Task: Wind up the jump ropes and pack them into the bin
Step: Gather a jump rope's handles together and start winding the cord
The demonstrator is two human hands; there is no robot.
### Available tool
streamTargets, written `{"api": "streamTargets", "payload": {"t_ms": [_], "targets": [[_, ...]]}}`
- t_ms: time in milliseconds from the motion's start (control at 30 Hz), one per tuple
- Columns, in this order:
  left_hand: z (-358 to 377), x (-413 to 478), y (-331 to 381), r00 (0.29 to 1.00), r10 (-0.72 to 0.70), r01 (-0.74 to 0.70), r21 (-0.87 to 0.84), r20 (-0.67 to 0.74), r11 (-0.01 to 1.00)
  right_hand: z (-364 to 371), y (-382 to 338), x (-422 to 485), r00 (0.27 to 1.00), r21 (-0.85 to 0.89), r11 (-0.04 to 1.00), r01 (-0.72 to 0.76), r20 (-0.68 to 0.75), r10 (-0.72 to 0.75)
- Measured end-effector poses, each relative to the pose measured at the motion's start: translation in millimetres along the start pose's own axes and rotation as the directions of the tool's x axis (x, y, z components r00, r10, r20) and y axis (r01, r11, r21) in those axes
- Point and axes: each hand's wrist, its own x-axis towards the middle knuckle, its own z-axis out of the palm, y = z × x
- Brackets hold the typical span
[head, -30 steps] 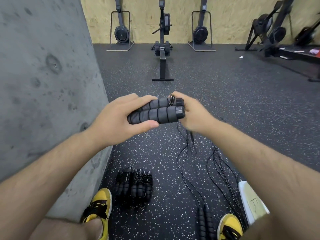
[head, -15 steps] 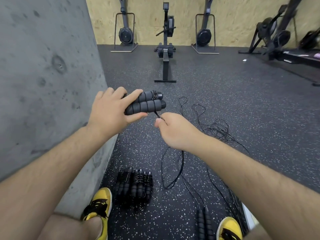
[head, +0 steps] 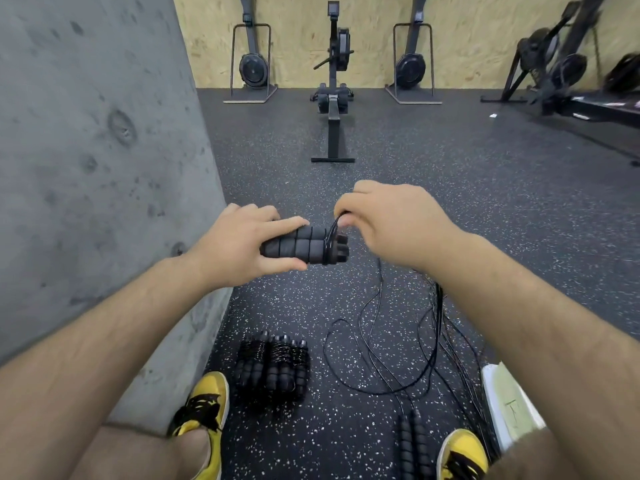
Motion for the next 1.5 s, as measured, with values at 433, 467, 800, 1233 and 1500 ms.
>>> {"api": "streamTargets", "payload": {"t_ms": [433, 467, 800, 1233, 1500], "targets": [[-37, 5, 43, 0.993, -0.112, 0.071, -0.565, -0.038, 0.822, 45, -11, 1, 0.975, 0.546, 0.808, -0.220, 0.124, 0.182], [-36, 7, 42, 0.987, -0.145, 0.089, -0.516, -0.069, 0.852, 49, -19, 3, 0.973, 0.560, 0.796, -0.230, 0.118, 0.198], [-23, 6, -7, 0.947, -0.224, 0.265, 0.164, -0.230, 0.950, 33, -54, -4, 0.914, 0.562, 0.728, -0.392, 0.331, 0.236], [-20, -7, -3, 0.998, 0.060, -0.061, 0.146, 0.009, 0.987, 2, -25, -4, 0.987, -0.030, 0.993, 0.118, -0.110, -0.121], [-51, 4, 36, 0.984, 0.167, -0.173, -0.151, -0.054, 0.973, 5, 20, -2, 0.992, 0.297, 0.954, 0.040, -0.125, -0.002]]}}
